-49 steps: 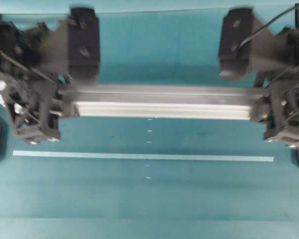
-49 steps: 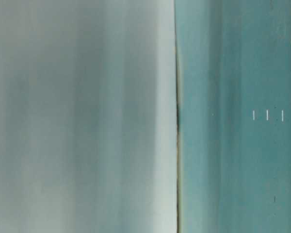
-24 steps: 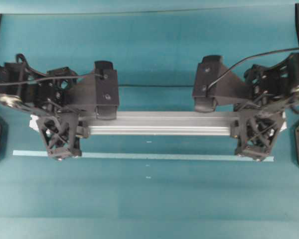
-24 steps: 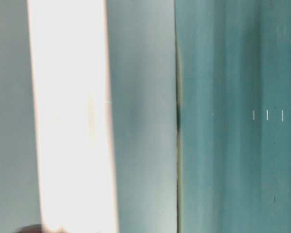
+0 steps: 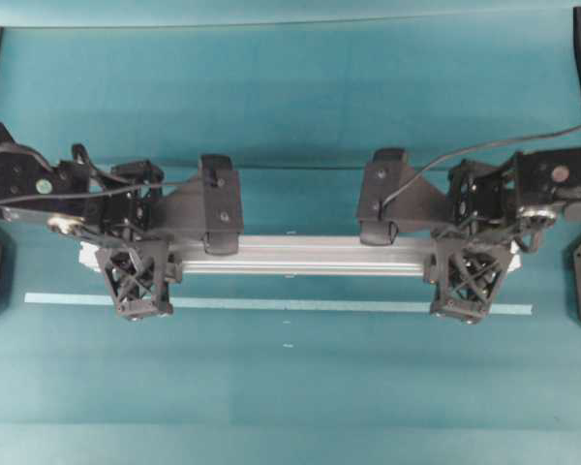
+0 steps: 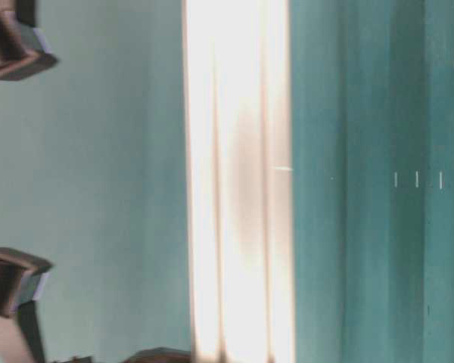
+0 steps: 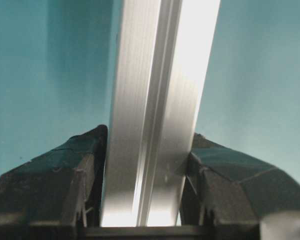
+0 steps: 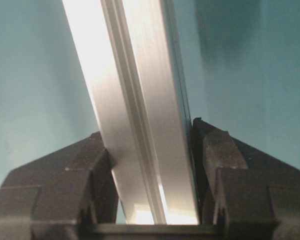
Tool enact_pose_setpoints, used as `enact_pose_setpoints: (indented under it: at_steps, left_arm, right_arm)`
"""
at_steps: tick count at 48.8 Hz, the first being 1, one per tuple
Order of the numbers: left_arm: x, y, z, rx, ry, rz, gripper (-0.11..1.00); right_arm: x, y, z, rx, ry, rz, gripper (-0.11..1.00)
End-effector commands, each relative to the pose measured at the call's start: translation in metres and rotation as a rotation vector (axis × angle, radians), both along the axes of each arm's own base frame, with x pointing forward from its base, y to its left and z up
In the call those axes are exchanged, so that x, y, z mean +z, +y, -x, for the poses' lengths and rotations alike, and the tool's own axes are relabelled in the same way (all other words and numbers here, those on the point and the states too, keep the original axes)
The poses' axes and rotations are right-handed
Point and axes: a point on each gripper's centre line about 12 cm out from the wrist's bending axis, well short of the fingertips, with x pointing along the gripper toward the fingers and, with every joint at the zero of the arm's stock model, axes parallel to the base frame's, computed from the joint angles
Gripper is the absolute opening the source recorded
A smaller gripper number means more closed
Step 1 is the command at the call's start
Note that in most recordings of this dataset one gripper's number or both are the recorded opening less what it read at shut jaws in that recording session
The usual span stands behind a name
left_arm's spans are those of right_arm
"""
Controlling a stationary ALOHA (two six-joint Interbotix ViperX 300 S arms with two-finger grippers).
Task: Lift the metal rail with both hands and move it towards you.
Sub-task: 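Lower the held rail while carrying it toward the front edge, then set the rail down on the table just behind the pale strip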
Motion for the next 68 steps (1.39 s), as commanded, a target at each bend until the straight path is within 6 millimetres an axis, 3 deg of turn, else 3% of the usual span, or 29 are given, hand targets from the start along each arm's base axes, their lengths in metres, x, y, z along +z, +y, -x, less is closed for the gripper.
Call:
enact_pose_setpoints:
  at_steps: [1,31,55,68]
  left_arm:
    - [-0.002,0.003,-0.002,0.064,-0.02,0.02,0.34]
    - [-0.061,0.002,-0.003,0.063,-0.012,0.024,0.34]
    - [-0.084,0.002,-0.007,0.066,-0.009,0.027,0.34]
    - [-0.092,0.002,-0.006,0.069,-0.026,0.03,0.34]
  right_arm:
    - [-0.006,-0.005,-0.004,-0.053,-0.014,-0.007,0.42]
    - [-0.05,-0.002,-0.009,-0.051,-0.027,-0.003,0.42]
    - [-0.088,0.002,-0.012,-0.045,-0.021,0.001,0.42]
    - [-0.099,0.002,-0.014,-0.046,-0.024,0.003,0.42]
